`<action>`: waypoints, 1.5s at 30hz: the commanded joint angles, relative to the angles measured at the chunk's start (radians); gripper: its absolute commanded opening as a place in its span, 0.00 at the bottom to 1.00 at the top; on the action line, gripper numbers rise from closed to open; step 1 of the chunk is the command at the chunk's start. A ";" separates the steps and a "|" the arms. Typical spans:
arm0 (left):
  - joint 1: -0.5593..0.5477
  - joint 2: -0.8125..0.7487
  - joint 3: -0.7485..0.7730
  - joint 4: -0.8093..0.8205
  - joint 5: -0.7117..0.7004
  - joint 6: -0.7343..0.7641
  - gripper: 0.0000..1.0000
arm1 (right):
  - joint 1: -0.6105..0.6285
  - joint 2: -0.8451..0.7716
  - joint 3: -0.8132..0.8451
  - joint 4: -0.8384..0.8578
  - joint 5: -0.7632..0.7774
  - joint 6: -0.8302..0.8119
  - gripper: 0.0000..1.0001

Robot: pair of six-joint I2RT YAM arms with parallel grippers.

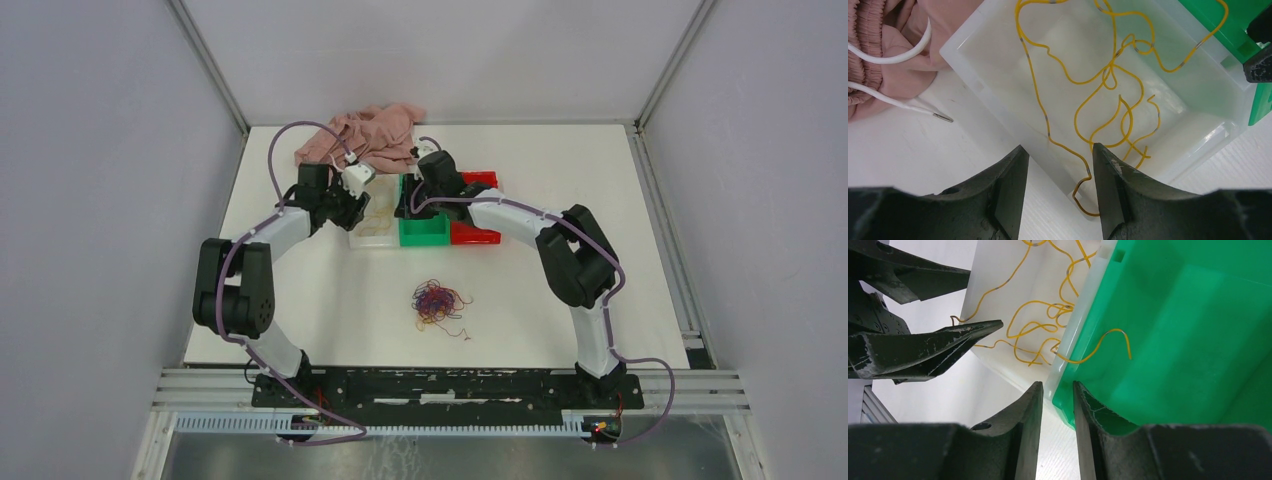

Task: Untangle the cables
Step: Place the cable in the bin.

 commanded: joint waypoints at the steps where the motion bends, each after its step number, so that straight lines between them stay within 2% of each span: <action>1: -0.019 -0.001 -0.016 0.046 -0.001 -0.031 0.57 | 0.000 -0.023 0.025 0.049 0.025 -0.016 0.33; 12: -0.025 0.001 -0.029 0.065 0.009 -0.026 0.57 | 0.000 0.007 0.061 0.045 0.007 -0.026 0.07; 20: -0.029 0.014 -0.037 0.072 0.027 -0.014 0.57 | 0.000 -0.001 0.070 0.045 0.015 -0.038 0.05; 22: -0.031 0.013 -0.040 0.074 0.028 -0.013 0.57 | 0.000 0.011 0.082 0.040 0.015 -0.037 0.08; 24: -0.031 0.011 -0.043 0.077 0.028 -0.013 0.57 | 0.000 0.028 0.101 0.022 0.017 -0.037 0.18; 27: -0.031 0.004 -0.043 0.076 0.022 -0.012 0.61 | 0.000 0.050 0.125 0.004 0.016 -0.045 0.25; 31: -0.030 -0.016 -0.026 0.044 0.015 -0.031 0.85 | 0.000 0.053 0.144 -0.021 0.005 -0.055 0.28; 34: -0.029 -0.037 0.030 -0.037 0.022 -0.038 1.00 | -0.002 -0.013 0.116 -0.014 0.010 -0.073 0.37; 39: -0.029 -0.077 0.147 -0.203 0.053 -0.053 0.99 | -0.015 -0.162 -0.008 -0.008 0.002 -0.095 0.55; 45: -0.029 -0.152 0.241 -0.360 0.063 -0.055 0.99 | -0.008 -0.369 -0.249 -0.016 -0.042 -0.163 0.70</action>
